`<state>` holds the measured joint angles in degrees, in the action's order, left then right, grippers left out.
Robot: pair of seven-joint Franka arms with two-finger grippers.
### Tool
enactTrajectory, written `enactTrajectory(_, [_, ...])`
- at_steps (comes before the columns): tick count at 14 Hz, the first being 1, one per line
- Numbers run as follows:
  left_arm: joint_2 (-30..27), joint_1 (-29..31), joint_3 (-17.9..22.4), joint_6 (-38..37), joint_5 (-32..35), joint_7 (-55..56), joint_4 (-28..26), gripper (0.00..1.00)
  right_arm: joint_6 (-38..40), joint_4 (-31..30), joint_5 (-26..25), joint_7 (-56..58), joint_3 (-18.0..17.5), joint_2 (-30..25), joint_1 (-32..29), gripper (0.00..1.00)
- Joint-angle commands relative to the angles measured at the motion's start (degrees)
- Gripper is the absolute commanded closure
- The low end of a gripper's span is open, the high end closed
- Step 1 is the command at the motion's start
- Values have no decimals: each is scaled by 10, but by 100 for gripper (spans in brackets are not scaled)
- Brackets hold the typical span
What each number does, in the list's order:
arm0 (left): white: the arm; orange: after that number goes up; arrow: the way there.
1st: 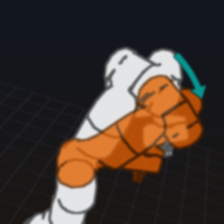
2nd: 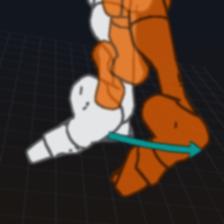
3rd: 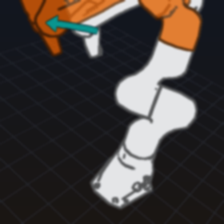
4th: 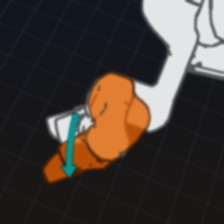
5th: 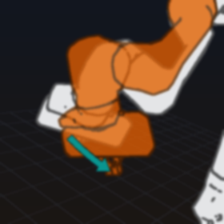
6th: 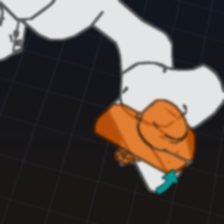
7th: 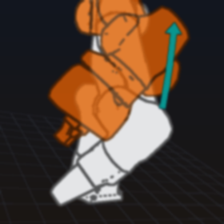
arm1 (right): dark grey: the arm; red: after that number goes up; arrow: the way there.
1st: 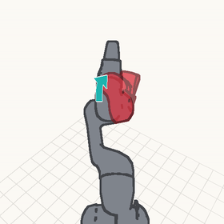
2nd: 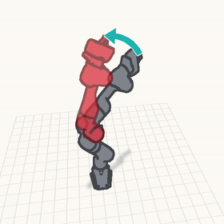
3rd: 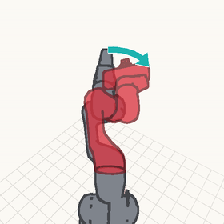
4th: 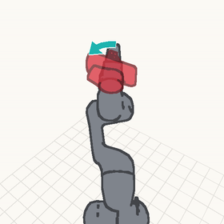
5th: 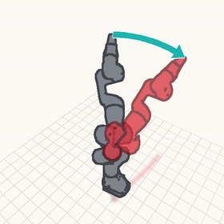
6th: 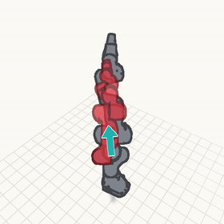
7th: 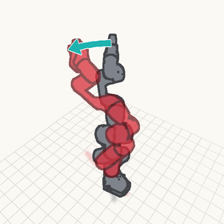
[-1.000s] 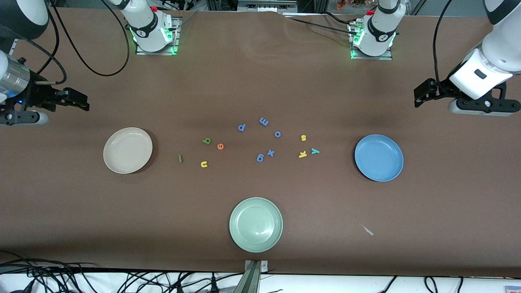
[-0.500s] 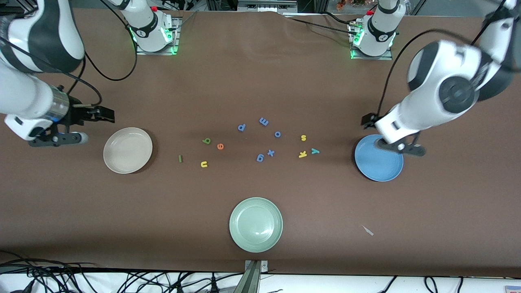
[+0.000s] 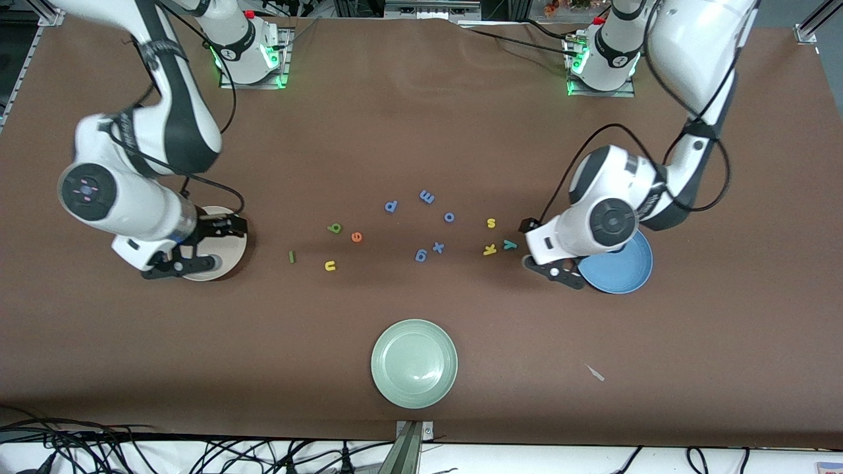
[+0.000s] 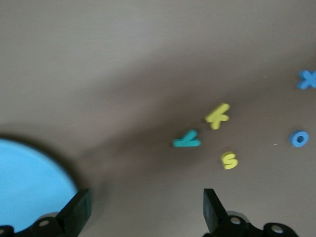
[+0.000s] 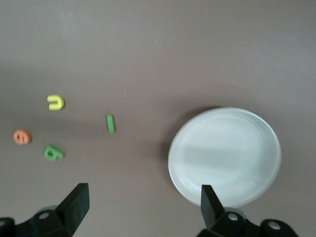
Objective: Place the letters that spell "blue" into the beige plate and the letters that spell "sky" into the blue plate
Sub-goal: 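Move the right gripper toward the green l while the left gripper reaches the k, then grasp the k with the left gripper while the right gripper grasps the l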
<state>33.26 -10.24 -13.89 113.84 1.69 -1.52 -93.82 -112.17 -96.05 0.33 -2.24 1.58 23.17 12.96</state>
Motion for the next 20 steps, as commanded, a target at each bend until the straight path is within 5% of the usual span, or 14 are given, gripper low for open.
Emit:
enactTrajectory(1, [33, -38, 1, 27, 36, -40, 33, 0, -93, -26, 10, -20, 3, 37, 16, 0])
enactTrajectory(7, [75, -77, 0, 84, 116, -161, 26, 0, -287, -91, 11, -70, 3, 106, 50, 0])
enactTrajectory(14, [113, -86, 0, 145, 119, -338, 26, 0, -336, -175, 11, -93, 3, 87, 68, 0])
enactTrajectory(17, [125, -83, 1, 182, 117, -399, 26, 26, -363, -193, 11, -92, 3, 86, 67, 5])
enactTrajectory(18, [125, -85, 1, 182, 118, -398, 26, 54, -362, -193, 10, -91, 3, 85, 68, 14])
enactTrajectory(20, [129, -87, 1, 184, 118, -396, 26, 72, -358, -193, 10, -91, 2, 79, 68, 28])
